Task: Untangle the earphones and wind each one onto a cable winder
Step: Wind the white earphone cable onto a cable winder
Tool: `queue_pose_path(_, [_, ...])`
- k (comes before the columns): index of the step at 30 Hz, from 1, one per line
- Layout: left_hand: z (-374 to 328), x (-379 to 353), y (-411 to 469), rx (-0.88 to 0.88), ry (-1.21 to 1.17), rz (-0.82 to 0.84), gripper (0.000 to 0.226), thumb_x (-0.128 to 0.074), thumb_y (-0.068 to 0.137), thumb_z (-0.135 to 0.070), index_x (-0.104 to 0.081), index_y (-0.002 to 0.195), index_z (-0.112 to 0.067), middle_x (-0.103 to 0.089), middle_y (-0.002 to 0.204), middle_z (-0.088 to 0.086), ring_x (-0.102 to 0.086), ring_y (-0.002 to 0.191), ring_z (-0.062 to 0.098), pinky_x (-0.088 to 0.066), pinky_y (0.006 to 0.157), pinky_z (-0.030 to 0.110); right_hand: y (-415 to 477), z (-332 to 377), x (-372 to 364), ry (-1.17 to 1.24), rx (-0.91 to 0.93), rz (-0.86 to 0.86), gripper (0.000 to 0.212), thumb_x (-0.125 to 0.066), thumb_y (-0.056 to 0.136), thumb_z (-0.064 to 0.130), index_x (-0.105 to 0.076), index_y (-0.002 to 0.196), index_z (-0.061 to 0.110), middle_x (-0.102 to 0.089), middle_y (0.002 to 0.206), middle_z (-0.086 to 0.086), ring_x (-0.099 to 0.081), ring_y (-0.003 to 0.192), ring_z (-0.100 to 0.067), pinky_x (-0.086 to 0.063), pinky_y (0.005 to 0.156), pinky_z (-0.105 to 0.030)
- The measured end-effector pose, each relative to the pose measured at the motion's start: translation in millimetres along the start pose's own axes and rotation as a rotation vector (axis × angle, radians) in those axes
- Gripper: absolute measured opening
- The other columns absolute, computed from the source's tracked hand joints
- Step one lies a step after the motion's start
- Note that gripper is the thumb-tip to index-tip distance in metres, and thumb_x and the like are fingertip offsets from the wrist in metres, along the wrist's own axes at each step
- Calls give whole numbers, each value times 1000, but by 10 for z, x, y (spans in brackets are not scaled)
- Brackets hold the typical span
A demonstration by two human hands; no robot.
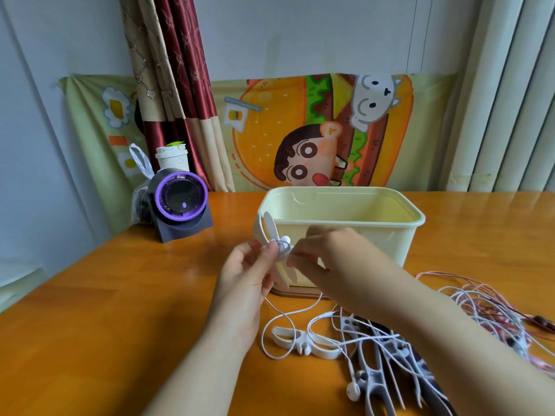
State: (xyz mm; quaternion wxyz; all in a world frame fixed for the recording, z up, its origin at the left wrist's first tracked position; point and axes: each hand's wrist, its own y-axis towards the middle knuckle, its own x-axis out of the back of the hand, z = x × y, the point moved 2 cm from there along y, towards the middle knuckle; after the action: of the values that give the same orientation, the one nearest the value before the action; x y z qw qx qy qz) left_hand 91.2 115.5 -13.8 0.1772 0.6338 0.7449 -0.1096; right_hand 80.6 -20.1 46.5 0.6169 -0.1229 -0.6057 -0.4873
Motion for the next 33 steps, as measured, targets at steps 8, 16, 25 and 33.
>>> queue_pose_path(8, [-23, -64, -59, 13, 120, 77, 43, -70, 66, -32, -64, 106, -19, -74, 87, -6, -70, 74, 1, -47, 67, 20, 10, -61, 147, 116, 42, -165, 13, -62, 87, 29, -74, 89, 23, -59, 83, 10, -53, 65, -3, -45, 59, -23])
queue_pose_path(16, [-15, -116, -108, 146, 34, 163, 42, -71, 66, -26, -65, 106, -14, -65, 65, -7, -55, 50, 1, -39, 59, 23, 8, -148, 123, 332, -15, -130, 7, -60, 91, 21, -67, 89, 21, -67, 80, 17, -65, 72, -6, -51, 70, -27])
queue_pose_path(25, [-40, -119, -133, 146, 23, 240, 33, -65, 75, -23, -65, 107, -14, -76, 94, 6, -58, 55, 1, -38, 62, 23, 31, -239, 98, 510, -126, -207, 9, -64, 89, 17, -69, 83, 12, -71, 71, 4, -65, 64, 2, -46, 61, -8])
queue_pose_path(33, [-53, -132, -136, 74, 73, 337, 37, -65, 74, -23, -61, 110, -12, -74, 106, 9, -68, 90, 13, -41, 77, 29, 27, -307, 197, 546, -153, -284, 10, -71, 80, 29, -69, 75, 21, -69, 72, -3, -61, 70, -24, -47, 62, -32])
